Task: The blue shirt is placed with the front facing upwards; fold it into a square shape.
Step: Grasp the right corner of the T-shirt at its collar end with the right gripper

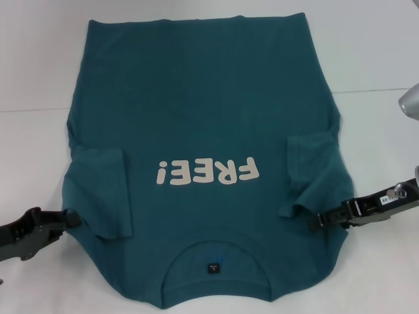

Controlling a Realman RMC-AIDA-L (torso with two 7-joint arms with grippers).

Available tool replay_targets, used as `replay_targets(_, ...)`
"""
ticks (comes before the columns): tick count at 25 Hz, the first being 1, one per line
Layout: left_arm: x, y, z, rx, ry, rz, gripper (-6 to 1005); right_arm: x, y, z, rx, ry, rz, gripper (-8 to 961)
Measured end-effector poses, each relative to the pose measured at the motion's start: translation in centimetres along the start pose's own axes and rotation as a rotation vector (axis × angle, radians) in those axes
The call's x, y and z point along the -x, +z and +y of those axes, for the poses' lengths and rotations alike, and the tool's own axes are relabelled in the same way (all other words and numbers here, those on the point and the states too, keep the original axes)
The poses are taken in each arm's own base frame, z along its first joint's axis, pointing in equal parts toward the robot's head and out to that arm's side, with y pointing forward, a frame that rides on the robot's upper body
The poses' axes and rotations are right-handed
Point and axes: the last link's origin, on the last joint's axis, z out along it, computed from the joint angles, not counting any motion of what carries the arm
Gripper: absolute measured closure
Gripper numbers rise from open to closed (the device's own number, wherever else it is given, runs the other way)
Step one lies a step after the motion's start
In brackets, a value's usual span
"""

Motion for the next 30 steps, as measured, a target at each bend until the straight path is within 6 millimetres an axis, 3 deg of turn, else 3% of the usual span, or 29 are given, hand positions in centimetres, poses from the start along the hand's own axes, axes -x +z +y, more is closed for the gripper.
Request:
replay_targets(9, 0.0, -0.2, -0.2, 0.001, -0.008, 0.012, 951, -0.2, -0.6, -0.4, 0.003, 0.026, 0.005, 115)
replay_targets(15, 0.0, -0.2, -0.1, 0.004, -0.009, 0.014, 951, -0.1, -0.8, -0.3, 0.0, 0.013, 0.014, 332)
replay_targets(25, 0.2, -0.2, -0.2, 0.003, -0.01, 0.004, 950, -0.3, -0.9, -0.5, -0.003, 0.017, 0.018, 550)
replay_targets(30, 0.3, -0.2, -0.1, 0.003, -0.006, -0.012, 951, -0.4, -1.1, -0.5, -0.002, 0.008, 0.022, 751)
